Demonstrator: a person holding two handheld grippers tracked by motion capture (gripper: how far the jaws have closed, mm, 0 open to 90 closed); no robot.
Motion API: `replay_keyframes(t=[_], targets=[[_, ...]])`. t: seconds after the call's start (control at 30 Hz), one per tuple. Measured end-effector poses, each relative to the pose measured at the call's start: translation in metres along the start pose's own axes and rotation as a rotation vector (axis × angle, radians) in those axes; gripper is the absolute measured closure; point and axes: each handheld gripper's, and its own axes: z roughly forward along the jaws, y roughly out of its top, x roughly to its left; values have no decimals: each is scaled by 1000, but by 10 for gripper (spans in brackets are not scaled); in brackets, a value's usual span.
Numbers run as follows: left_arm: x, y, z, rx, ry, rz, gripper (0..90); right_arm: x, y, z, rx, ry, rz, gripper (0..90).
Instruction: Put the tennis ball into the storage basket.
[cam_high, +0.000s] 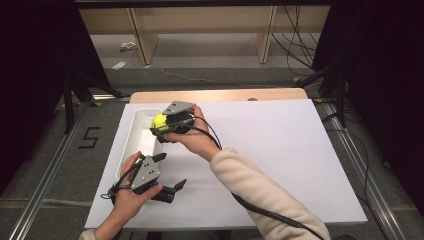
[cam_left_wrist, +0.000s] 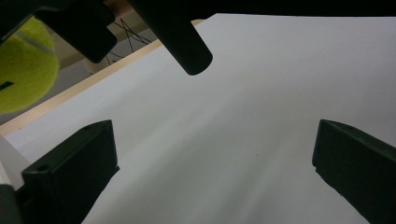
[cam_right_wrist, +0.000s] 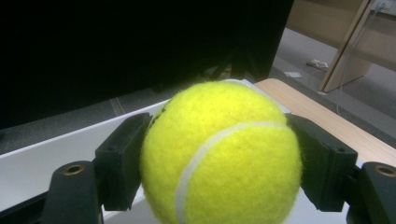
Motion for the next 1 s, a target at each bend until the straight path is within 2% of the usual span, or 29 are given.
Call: replay_keyframes(t=[1.0], targets=[[-1, 1, 0, -1, -4, 2, 0, 6, 10, 19, 16, 28, -13, 270]])
